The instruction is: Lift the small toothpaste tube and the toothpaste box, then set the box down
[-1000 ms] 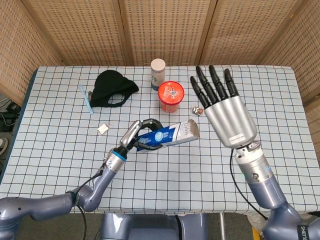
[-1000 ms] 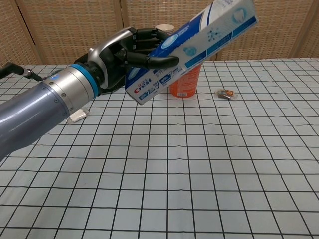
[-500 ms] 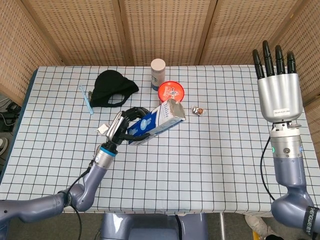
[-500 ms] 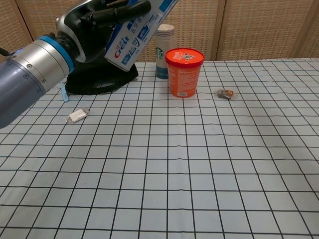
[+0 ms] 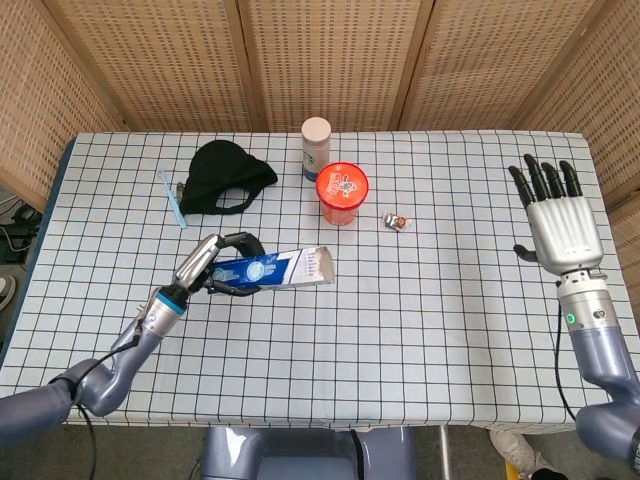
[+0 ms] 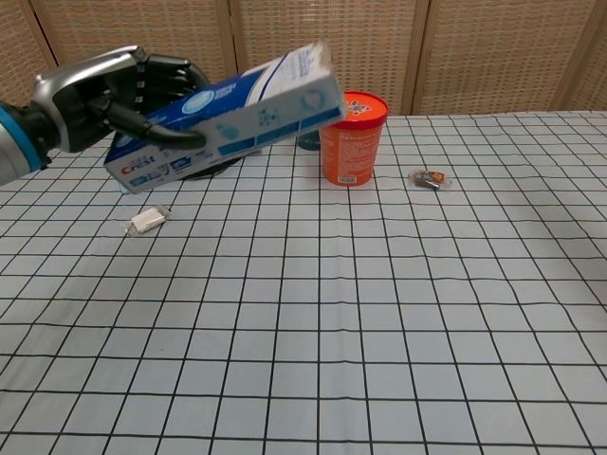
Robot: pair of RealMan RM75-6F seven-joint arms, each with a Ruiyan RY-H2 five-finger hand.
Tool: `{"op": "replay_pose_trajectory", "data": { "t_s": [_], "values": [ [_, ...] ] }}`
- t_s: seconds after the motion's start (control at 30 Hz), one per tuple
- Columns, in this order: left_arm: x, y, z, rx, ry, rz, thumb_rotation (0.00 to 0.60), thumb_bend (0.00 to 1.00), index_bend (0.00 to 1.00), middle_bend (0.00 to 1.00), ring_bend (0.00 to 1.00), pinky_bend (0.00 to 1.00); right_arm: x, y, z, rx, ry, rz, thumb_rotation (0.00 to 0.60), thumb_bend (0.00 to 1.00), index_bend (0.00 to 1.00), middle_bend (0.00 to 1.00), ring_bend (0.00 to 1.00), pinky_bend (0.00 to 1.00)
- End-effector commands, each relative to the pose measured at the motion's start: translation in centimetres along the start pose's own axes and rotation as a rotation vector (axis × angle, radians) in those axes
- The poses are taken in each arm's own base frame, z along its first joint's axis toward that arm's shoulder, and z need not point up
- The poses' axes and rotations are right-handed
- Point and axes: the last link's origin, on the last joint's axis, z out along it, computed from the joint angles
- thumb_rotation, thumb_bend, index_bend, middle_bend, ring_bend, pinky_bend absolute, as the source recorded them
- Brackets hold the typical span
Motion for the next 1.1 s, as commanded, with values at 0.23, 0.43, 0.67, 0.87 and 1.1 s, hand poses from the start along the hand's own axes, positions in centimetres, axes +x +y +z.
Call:
{"op": "replay_pose_trajectory", "data": {
  "t_s": [0.23, 0.43, 0.67, 0.87, 1.1],
  "values": [
    [0.8, -5.1, -3.2, 0.134, -0.078, 0.251, 0.6, 0.18, 0.59, 0.44, 0.45, 0.43, -8.7, 1.5, -4.1, 0.058, -0.164, 0.026, 0.6, 0.0, 0.04, 0.05, 0.1, 0.04],
    [-1.4, -7.1, -3.2, 0.177, -0.108, 0.257, 0.6, 0.18, 0.6, 0.44, 0.45, 0.43, -9.5, 1.2, -4.5, 0.066, -0.174, 0.058, 0.6, 0.0, 0.04, 0.05, 0.1, 0.04],
    [-3.7, -8.6, -3.0, 0.196, -0.107, 0.235, 0.6, 0.18, 0.6, 0.44, 0.45, 0.41, -10.0, 1.2, -4.9, 0.064, -0.186, 0.079, 0.6, 0.0, 0.04, 0.05, 0.1, 0.04],
    [-4.6, -9.3, -3.0, 0.209, -0.091, 0.256, 0.6, 0.15, 0.57, 0.42, 0.4, 0.31, -10.1, 1.2, -4.9, 0.064, -0.184, 0.09, 0.6, 0.0, 0.04, 0.05, 0.1, 0.07],
    [-4.3, -9.1, -3.5, 0.212, -0.122, 0.233, 0.6, 0.0, 0.33, 0.01, 0.0, 0.0, -10.1, 1.2, -5.2, 0.069, -0.171, 0.089, 0.6, 0.0, 0.04, 0.05, 0.1, 0.07]
  ]
}}
